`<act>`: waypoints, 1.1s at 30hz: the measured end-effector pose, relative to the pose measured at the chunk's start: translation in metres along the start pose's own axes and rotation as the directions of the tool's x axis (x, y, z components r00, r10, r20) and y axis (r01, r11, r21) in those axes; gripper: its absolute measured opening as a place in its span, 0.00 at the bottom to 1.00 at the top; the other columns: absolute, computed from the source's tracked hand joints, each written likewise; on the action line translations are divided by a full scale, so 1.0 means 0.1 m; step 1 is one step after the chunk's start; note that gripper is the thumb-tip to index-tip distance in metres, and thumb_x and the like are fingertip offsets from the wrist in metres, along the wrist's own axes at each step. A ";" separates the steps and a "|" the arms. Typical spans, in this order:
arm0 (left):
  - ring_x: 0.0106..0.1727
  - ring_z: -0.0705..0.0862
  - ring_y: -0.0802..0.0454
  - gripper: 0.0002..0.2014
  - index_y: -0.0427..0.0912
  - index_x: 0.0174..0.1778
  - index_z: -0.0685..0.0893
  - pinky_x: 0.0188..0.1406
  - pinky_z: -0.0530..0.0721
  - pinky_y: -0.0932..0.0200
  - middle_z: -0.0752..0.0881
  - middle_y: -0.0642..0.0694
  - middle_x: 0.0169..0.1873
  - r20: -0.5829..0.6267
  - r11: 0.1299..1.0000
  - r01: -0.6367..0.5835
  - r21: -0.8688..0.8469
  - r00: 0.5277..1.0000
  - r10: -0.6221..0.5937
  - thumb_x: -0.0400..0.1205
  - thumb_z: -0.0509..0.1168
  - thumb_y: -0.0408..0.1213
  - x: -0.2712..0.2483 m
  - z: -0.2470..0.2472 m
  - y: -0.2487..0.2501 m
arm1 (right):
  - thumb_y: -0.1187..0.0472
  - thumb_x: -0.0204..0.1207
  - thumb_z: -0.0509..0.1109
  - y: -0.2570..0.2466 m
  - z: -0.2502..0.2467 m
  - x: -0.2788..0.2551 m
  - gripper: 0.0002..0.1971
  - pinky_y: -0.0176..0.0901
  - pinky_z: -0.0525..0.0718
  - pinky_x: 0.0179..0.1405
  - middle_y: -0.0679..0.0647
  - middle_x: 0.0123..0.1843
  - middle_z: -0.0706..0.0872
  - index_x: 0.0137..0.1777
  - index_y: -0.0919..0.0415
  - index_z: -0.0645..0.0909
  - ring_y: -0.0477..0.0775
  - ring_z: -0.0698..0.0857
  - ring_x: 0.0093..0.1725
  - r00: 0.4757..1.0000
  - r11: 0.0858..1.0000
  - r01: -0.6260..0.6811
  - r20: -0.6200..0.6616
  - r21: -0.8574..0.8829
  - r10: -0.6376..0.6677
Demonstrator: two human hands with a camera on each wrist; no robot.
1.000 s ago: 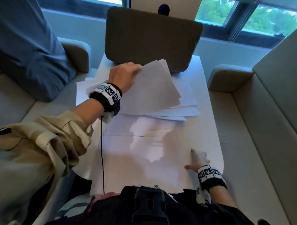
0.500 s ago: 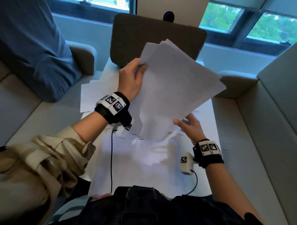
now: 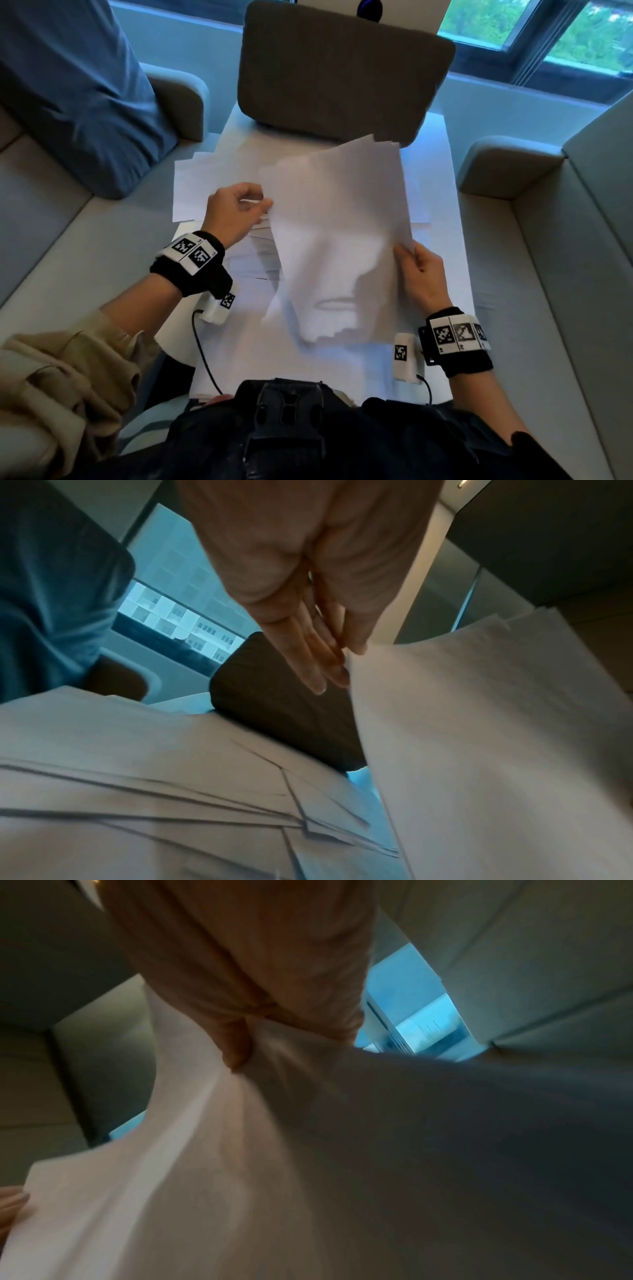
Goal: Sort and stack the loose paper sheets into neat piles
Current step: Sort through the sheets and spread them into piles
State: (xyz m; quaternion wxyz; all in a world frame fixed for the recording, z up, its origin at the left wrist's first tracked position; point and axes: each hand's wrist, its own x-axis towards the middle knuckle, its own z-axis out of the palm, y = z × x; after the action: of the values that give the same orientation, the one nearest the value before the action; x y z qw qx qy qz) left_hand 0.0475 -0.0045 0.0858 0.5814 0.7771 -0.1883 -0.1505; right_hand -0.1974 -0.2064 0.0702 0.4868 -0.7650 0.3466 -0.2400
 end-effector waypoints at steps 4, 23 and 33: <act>0.68 0.73 0.58 0.44 0.50 0.75 0.69 0.67 0.72 0.59 0.71 0.50 0.70 0.096 0.954 -0.157 0.253 0.986 0.137 0.63 0.82 0.46 -0.07 -0.15 -0.02 | 0.62 0.82 0.65 -0.13 -0.04 -0.09 0.10 0.39 0.76 0.47 0.46 0.45 0.87 0.56 0.60 0.87 0.47 0.83 0.45 0.978 0.970 0.134 0.188 -0.202 -0.096; 0.44 0.81 0.44 0.07 0.41 0.52 0.78 0.39 0.80 0.53 0.83 0.40 0.44 0.375 0.911 0.261 0.320 0.848 -0.375 0.80 0.66 0.29 -0.44 -0.34 -0.95 | 0.63 0.74 0.72 0.49 -0.07 -0.08 0.08 0.49 0.81 0.55 0.52 0.48 0.86 0.52 0.52 0.85 0.54 0.81 0.49 0.969 0.948 -0.165 0.135 -0.273 0.208; 0.66 0.77 0.42 0.34 0.37 0.74 0.68 0.65 0.74 0.53 0.75 0.38 0.68 0.293 0.635 0.054 0.771 0.855 -0.427 0.75 0.73 0.42 -0.38 -0.35 -1.12 | 0.59 0.75 0.73 0.96 0.13 -0.13 0.21 0.45 0.73 0.69 0.59 0.68 0.79 0.68 0.58 0.79 0.58 0.79 0.67 0.901 0.801 -0.210 0.206 -0.561 0.381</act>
State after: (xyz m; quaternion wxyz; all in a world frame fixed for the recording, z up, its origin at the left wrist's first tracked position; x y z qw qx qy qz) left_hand 0.0431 0.0711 -0.0111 0.1297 0.9056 -0.2529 -0.3148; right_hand -0.2254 -0.2160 -0.0228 0.3384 -0.8319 0.4347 0.0667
